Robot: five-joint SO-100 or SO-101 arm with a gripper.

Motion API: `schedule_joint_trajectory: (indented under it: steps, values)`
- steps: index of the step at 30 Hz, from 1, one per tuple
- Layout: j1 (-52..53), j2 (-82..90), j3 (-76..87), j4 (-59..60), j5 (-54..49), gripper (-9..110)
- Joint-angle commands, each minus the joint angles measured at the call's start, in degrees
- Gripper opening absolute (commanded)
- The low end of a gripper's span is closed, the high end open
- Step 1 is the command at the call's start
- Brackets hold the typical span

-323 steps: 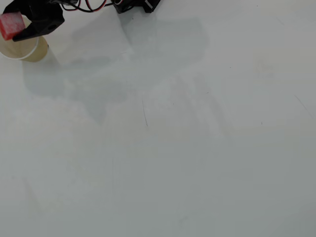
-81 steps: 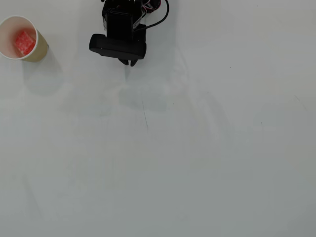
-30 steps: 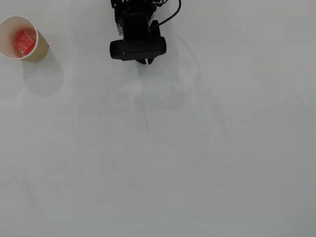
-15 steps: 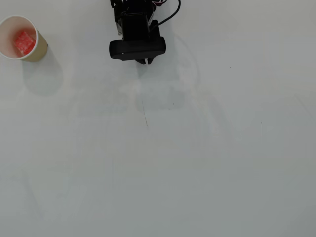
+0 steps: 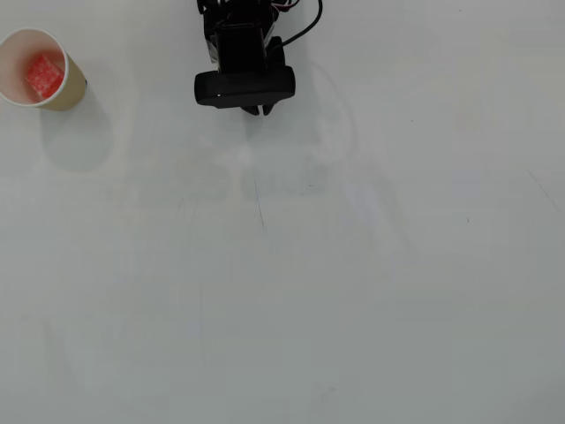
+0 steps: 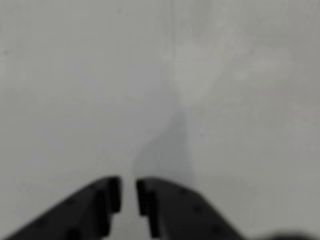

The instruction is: Pick up the cube and drop it in the cup.

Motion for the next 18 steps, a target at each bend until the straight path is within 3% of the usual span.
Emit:
schedule_joint_trajectory:
  steps: [1,18]
  values:
    - [-0.18,1.49,1.85,-0.09,0.44,0]
    - [1.05,1.67,1.85,0.26,0.53,0]
